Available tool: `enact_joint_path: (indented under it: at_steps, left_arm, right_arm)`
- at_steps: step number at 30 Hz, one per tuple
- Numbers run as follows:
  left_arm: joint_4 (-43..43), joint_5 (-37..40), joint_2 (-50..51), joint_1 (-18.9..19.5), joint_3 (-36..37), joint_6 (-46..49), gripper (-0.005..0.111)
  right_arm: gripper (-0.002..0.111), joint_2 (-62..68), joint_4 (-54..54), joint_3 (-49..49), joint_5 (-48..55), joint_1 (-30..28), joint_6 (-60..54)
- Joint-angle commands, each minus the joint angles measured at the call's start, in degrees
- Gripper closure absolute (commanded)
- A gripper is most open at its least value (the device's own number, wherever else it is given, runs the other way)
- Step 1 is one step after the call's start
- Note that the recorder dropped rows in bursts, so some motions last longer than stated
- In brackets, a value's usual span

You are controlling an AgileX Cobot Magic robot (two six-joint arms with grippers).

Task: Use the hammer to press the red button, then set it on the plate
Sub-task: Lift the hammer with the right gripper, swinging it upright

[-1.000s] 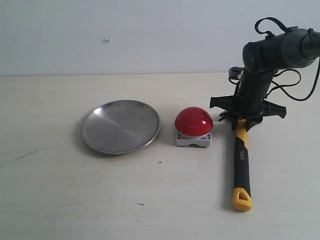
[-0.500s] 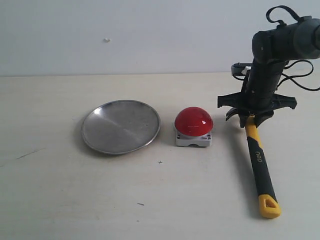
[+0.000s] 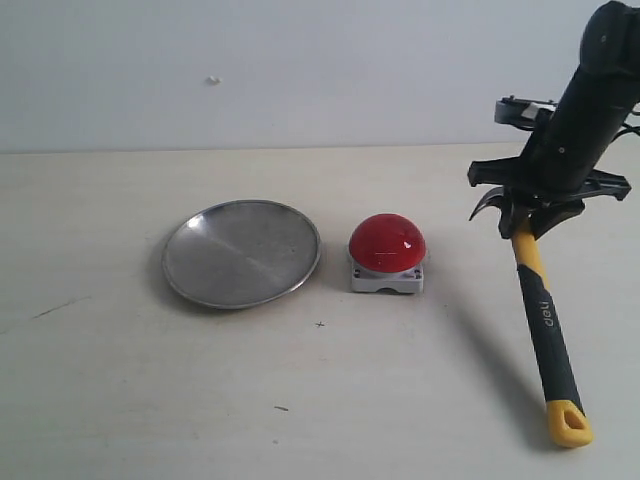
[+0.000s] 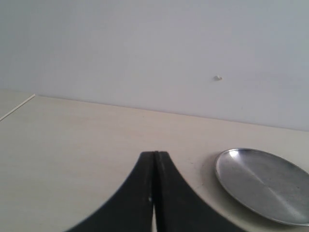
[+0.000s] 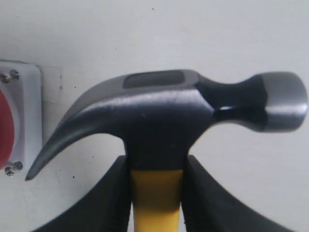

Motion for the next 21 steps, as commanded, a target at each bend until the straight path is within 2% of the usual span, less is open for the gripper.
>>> enact_joint_path:
  at_steps: [1,9,16,21]
  left_arm:
    - [-0.33,0.00,-0.11,-0.05,0.02,-0.01,0.107]
    - [-0.33,0.00,-0.11,-0.05,0.02,-0.01,0.107]
    - [-0.33,0.00,-0.11,-0.05,0.02,-0.01,0.107]
    - [-0.33,0.00,-0.11,-0.05,0.02,-0.01,0.107]
  right_arm:
    - [0.108,-2.46,3.04,-0.27,0.05,-1.91,-3.71]
    - [0.108,-1.87,3.94,-0.39,0.04,-1.91,-3.88]
    - [0.108,-2.11,6.60,-2.44,5.62,-1.91,-3.97]
    - [0.108,-2.21,12.77,-2.59,5.74,-1.91,-8.04]
